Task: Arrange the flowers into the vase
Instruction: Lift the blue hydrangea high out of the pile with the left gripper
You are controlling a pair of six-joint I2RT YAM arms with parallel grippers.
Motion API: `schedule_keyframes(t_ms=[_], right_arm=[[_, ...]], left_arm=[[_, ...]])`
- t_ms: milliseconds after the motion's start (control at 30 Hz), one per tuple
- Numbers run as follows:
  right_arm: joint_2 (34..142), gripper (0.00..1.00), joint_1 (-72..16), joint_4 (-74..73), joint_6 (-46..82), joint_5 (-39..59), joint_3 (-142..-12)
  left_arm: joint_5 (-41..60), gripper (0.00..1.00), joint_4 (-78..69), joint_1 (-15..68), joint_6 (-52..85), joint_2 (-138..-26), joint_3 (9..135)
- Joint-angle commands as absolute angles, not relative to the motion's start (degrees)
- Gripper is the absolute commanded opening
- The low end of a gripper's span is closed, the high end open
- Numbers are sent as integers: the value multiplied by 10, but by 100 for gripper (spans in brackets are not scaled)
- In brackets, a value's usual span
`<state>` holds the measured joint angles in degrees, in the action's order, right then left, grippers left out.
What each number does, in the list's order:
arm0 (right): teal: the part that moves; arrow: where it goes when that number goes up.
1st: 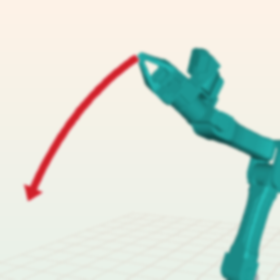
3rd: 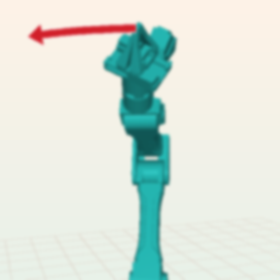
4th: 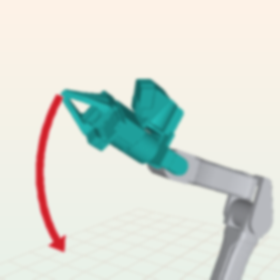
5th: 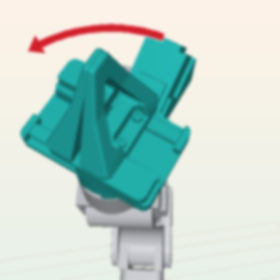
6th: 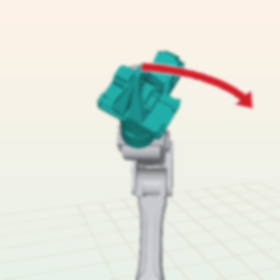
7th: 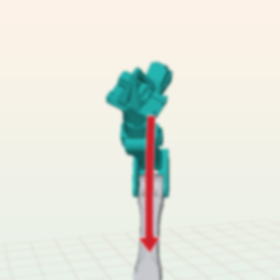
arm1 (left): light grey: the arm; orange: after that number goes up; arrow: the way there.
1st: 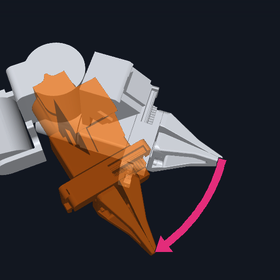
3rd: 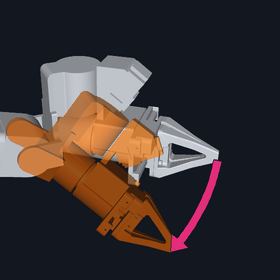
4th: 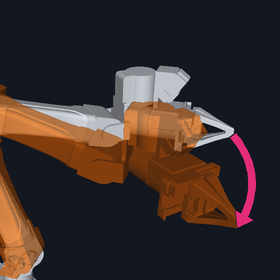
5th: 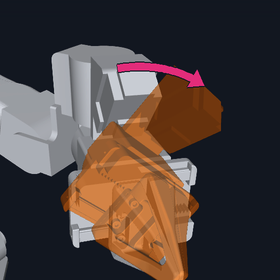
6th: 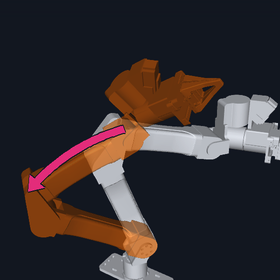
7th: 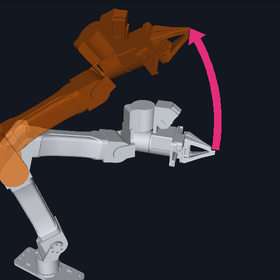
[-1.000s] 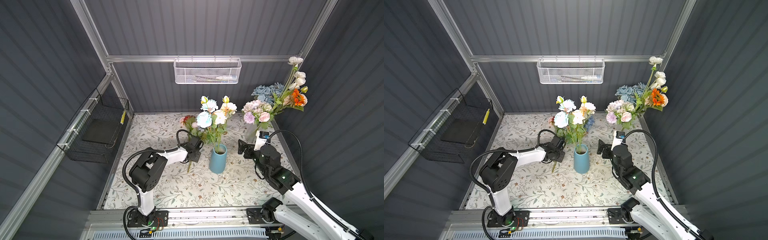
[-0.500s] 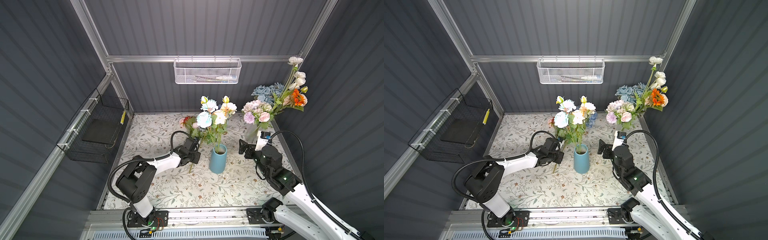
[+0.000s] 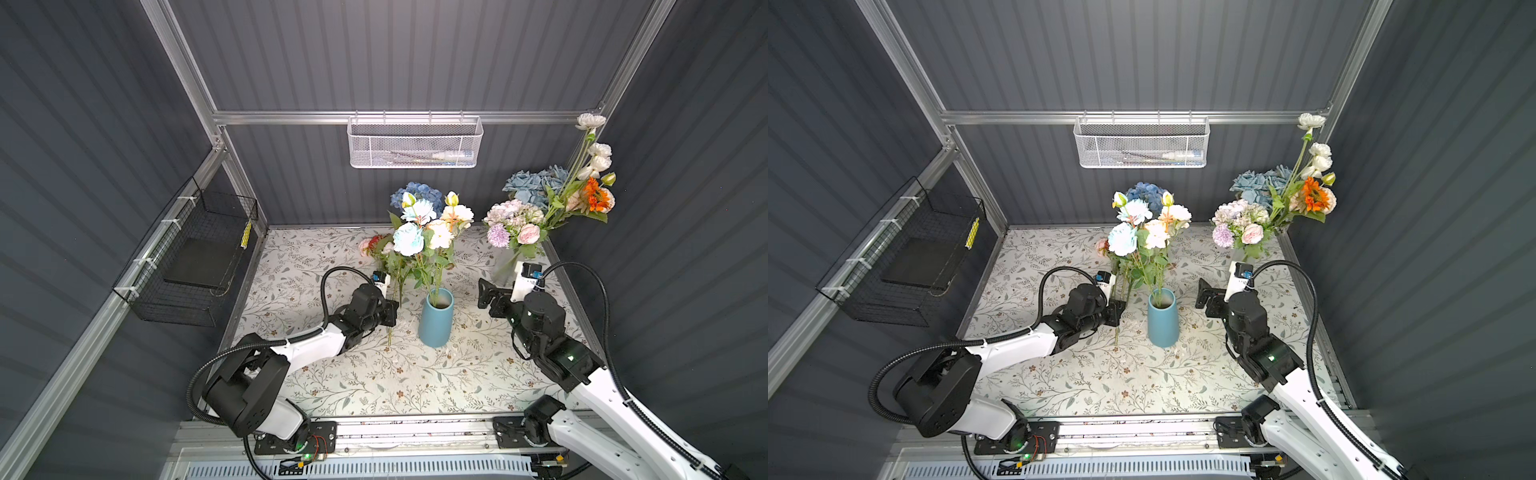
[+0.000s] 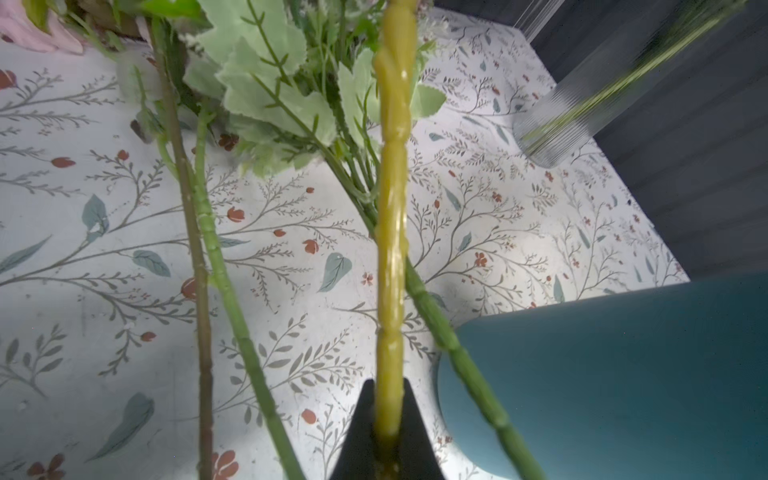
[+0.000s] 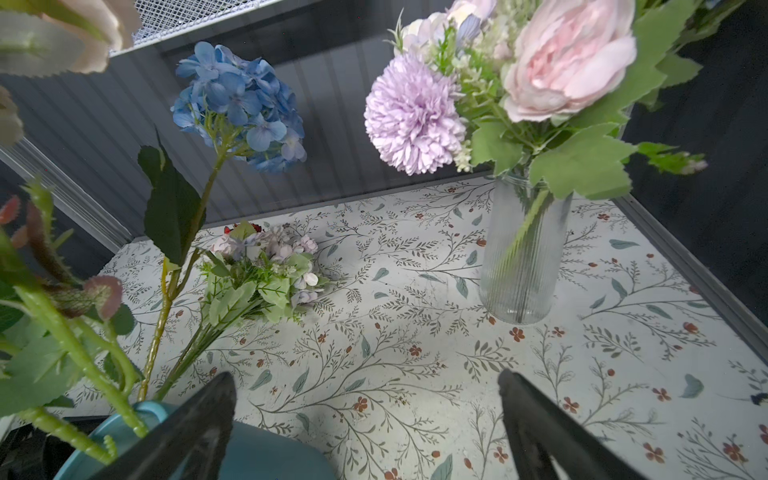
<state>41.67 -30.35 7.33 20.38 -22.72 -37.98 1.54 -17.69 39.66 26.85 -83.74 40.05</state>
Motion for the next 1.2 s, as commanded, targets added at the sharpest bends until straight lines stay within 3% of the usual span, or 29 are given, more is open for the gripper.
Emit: schedule_keyframes(t_ms=[0,233,800,1033,1167], right_arm=[[409,99,-301,73,204,-231,-385],[408,99,-301,71,206,-231,-381],[398,99,-301,73,206,-233,-374],[406,99,-301,70,205,-230,-378],[410,99,-301,67,204,-229,-378]], left_arm=[[0,0,-246,397,297,-804,392],[-9,0,-259,392,321,-779,379],[-84,0,-91,375,302,-795,353],[-66,0,-51,320,331,-773,327],[-6,0,-58,264,342,-770,321]])
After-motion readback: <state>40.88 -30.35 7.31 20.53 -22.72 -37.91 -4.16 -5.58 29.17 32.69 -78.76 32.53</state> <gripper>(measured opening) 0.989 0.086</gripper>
